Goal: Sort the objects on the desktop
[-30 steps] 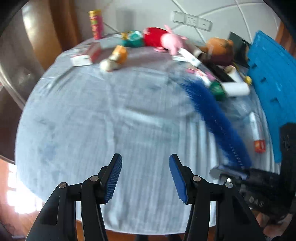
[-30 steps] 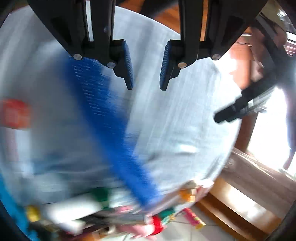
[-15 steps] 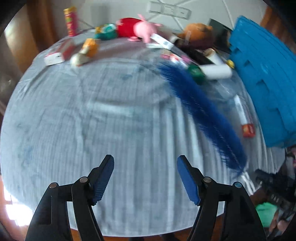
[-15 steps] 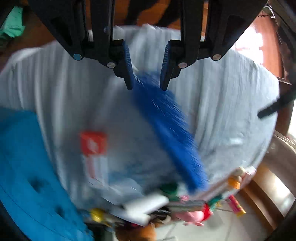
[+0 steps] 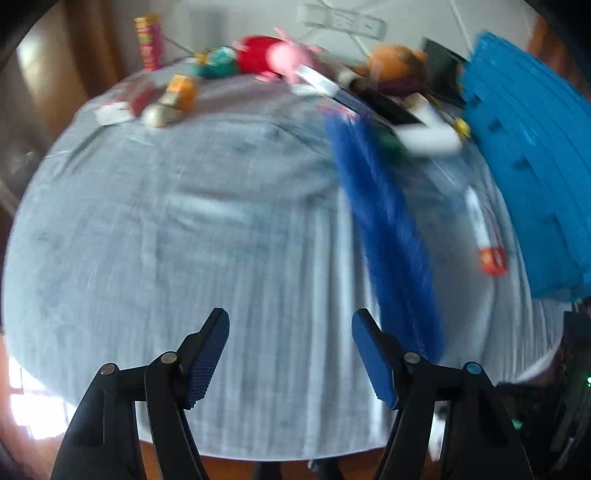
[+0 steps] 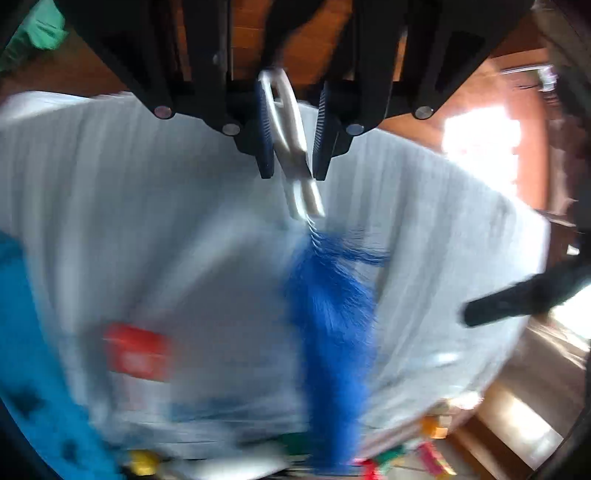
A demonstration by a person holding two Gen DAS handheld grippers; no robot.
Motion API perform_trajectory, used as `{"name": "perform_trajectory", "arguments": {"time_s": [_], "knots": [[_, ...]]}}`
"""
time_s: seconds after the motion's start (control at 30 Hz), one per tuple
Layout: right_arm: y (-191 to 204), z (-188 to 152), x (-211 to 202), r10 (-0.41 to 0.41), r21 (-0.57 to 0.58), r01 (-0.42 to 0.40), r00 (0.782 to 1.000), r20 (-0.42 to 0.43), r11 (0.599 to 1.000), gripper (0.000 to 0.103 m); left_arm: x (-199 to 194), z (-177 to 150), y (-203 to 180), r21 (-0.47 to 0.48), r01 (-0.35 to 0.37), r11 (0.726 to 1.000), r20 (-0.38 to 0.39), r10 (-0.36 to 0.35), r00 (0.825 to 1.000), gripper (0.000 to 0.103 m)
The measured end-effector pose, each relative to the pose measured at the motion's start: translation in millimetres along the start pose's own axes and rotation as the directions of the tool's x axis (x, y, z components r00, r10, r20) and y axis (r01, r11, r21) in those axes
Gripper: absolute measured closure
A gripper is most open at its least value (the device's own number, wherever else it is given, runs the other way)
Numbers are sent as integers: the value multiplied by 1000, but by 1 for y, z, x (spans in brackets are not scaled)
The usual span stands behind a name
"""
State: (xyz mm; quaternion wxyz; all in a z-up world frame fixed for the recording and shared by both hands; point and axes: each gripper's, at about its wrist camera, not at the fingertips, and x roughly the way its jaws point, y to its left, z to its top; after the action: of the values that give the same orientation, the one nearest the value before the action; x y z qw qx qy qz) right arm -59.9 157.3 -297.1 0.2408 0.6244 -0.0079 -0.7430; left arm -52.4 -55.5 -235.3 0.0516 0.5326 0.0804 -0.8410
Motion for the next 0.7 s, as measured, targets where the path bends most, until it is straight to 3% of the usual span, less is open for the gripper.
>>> {"name": "perform_trajectory", "arguments": {"time_s": [0.17,0.27,0.33,0.43,0.47,0.5,0.53,0.57,0.7], "knots": [[79,42,35,165,-75,-164,986,13,984,82,-18,15,58,-32,-79,996,40,80,996,34],[112,65,53,221,-82,-218,975,27,972,82,-16,23,80,-43,-76,996,42,77,996,34],[123,75,57,211,-73,-207,976,52,976,82,-12,28,84,-32,-54,998,41,56,998,31],[108,78,49,143,-33,-141,985,95,990,78,0,37,75,9,-19,1000,31,19,999,27],[94,77,42,99,-6,-99,988,121,995,62,5,39,70,24,-7,1000,22,6,1000,27],[79,75,34,53,27,-57,988,144,998,28,10,40,63,36,8,999,9,-8,1000,26],[64,73,27,7,63,-18,986,164,998,9,17,42,55,50,27,998,-5,-27,1000,25],[49,72,17,-37,95,20,983,182,995,0,22,44,46,59,38,998,-14,-37,999,24],[-5,77,-12,-183,171,146,957,227,974,0,48,51,11,92,33,995,-47,-29,998,23]]}}
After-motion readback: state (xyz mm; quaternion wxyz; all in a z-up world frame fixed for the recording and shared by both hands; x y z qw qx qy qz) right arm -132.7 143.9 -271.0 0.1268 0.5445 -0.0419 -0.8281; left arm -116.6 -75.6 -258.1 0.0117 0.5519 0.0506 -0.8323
